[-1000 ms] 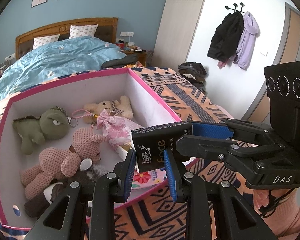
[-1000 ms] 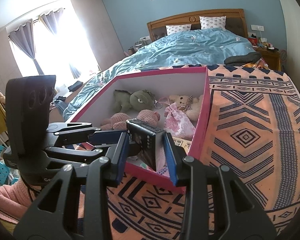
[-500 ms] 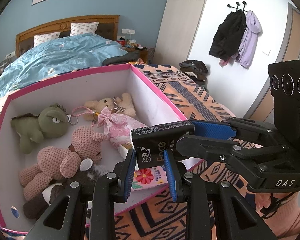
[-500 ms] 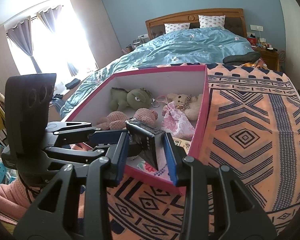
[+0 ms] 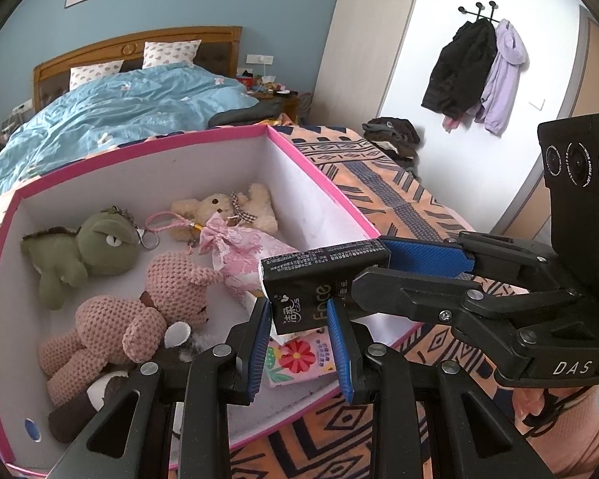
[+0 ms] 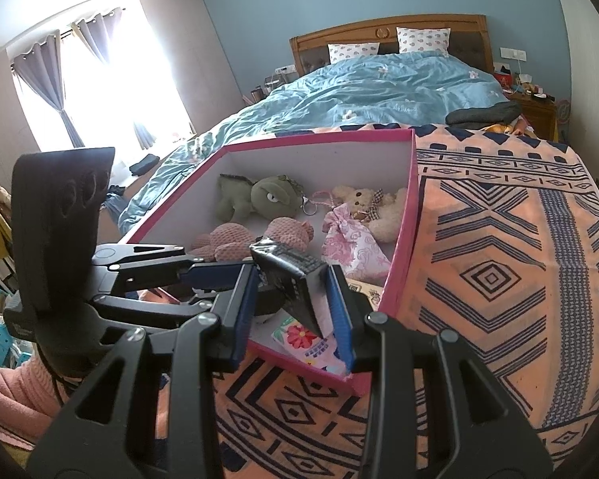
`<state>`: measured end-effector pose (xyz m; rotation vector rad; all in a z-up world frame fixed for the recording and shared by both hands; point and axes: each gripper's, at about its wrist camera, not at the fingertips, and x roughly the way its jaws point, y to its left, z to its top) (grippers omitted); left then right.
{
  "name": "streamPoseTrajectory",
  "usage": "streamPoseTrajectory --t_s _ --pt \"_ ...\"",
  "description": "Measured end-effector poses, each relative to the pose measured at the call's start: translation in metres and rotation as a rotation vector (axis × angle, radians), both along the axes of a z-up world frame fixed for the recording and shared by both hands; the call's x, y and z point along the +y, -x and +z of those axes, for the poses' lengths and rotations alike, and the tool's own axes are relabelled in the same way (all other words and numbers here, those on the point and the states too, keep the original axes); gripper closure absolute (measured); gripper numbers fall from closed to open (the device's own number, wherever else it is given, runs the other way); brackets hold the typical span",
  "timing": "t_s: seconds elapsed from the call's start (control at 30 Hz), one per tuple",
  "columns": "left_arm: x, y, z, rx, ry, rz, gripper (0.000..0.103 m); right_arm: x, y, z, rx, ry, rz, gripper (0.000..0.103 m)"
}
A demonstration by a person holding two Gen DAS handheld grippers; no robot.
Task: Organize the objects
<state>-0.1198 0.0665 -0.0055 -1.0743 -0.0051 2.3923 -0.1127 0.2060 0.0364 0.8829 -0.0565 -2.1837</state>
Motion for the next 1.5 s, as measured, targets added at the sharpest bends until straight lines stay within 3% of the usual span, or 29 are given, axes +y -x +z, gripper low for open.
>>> streamPoseTrajectory --t_s 1.03,1.13,1.33,1.5 --pt "0.001 0.017 -0.007 -0.019 0.028 0.012 0.074 -0.006 0.015 -0.004 -0.026 -0.025 -0.006 0.064" --pt "0.001 0.016 -0.009 -0.018 0.04 0.02 0.07 -0.007 0.015 -0.006 -0.032 -0.031 -0.008 0.064" --pt "-0.004 0.009 -0.006 0.014 0.066 0.056 0.05 -0.009 0.012 -0.009 -0.027 -0.052 -0.031 0.063" --pt "-0.014 -0.003 0.0 0.055 0.067 0.085 0.031 -0.008 0.005 -0.005 -0.006 -0.056 -0.05 0.052"
